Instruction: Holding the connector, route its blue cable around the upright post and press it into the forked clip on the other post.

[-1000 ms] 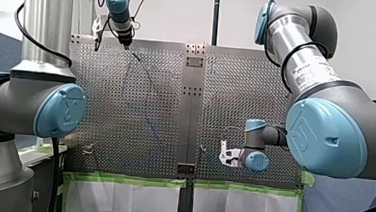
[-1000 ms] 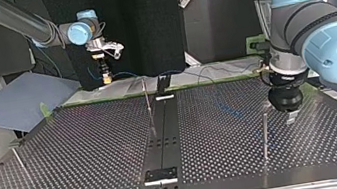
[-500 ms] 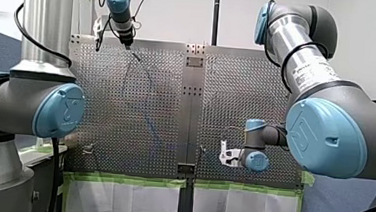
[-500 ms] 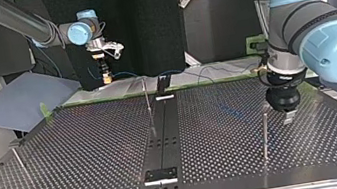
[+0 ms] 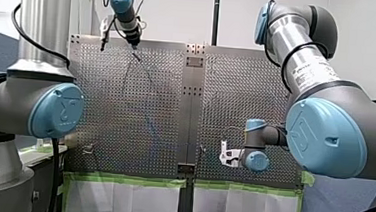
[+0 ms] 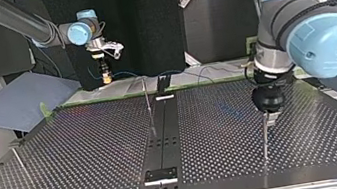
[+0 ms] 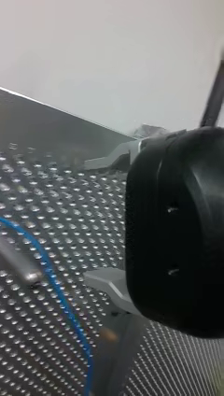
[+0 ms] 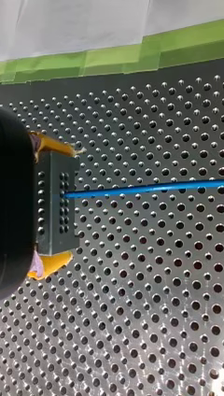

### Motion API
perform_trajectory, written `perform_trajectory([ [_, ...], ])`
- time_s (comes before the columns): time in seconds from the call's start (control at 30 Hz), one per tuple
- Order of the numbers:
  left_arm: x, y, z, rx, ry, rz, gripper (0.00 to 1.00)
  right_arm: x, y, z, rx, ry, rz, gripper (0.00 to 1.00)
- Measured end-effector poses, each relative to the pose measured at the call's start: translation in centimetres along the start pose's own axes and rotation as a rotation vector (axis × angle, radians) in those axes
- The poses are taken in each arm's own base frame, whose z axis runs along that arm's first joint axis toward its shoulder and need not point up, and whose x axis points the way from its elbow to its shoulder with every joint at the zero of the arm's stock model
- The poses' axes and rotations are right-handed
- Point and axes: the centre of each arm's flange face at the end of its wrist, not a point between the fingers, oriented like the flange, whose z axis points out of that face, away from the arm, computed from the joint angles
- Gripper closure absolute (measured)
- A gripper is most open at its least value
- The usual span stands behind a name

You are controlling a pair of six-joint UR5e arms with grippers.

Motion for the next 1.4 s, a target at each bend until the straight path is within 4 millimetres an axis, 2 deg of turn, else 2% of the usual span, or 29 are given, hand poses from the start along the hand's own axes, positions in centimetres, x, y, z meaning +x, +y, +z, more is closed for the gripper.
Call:
perform_trajectory([
  [0.33,1.3,-2.9,-0.5,0.011,-0.043,0.1,0.0,0.0,0.2,0.1,0.001,0.004,0.015,1.0],
  [0.7,6.5,-6.1,0.1,0.005,-0.026,0.225,0.0,0.0,0.0,0.1,0.03,0.006,0.043,1.0],
  [0.9,7.8,-7.9,0.2,-0.004,-0.053,0.288,0.0,0.1,0.0,0.1,0.031,0.007,0.045,1.0],
  [1.07,7.9,-7.9,0.5,-0.047,-0.086,0.322,0.0,0.0,0.0,0.1,0.032,0.007,0.045,1.0],
  [1.4,9.5,-6.6,1.5,-0.151,-0.108,0.392,0.0,0.0,-0.1,0.1,0.045,0.005,0.047,1.0],
])
